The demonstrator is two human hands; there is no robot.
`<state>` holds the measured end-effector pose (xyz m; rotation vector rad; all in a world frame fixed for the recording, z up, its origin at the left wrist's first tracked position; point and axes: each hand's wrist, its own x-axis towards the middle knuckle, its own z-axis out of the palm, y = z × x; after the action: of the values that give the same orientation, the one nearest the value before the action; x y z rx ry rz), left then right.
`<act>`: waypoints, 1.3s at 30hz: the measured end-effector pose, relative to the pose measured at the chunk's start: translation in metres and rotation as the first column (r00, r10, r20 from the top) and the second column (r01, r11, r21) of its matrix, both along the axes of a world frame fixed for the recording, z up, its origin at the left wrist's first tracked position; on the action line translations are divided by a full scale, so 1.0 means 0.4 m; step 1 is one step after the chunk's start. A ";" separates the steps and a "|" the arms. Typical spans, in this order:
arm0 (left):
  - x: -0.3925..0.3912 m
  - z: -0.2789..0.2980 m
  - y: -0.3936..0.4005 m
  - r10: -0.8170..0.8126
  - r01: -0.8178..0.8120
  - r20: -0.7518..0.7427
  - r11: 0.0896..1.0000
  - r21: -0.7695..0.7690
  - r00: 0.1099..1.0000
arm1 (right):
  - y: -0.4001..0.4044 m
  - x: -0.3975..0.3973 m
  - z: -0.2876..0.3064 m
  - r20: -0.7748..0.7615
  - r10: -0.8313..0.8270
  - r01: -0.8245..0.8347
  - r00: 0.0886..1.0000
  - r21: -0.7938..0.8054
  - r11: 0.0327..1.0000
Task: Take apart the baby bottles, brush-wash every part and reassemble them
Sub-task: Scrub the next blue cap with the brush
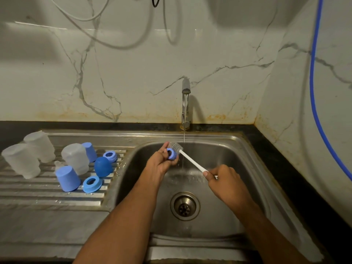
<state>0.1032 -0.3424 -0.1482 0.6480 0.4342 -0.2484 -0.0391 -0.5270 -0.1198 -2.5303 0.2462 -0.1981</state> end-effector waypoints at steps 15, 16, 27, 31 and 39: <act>0.009 -0.009 0.005 0.076 -0.077 -0.081 0.997 -0.004 0.994 | 0.003 0.002 -0.004 -0.053 0.050 -0.052 0.997 -0.035 0.998; 0.012 -0.008 0.006 0.065 -0.063 -0.073 0.998 0.032 0.995 | -0.002 0.000 -0.003 -0.060 0.050 -0.053 0.997 -0.038 0.998; 0.004 0.000 0.007 -0.018 0.027 -0.042 0.974 0.225 0.999 | -0.025 0.000 -0.003 -0.057 0.041 -0.044 0.997 -0.049 0.998; -0.025 0.006 0.004 0.001 0.004 -0.054 0.995 0.101 0.999 | -0.013 0.005 -0.001 -0.025 0.048 -0.049 0.999 -0.038 0.998; -0.013 0.009 -0.021 -0.119 0.110 0.020 0.960 0.255 0.993 | -0.019 0.022 -0.006 -0.029 -0.006 0.006 1.000 -0.028 1.000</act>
<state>0.0982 -0.3509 -0.1444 0.9296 0.3987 -0.2939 -0.0302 -0.5347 -0.1221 -2.5616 0.2644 -0.1682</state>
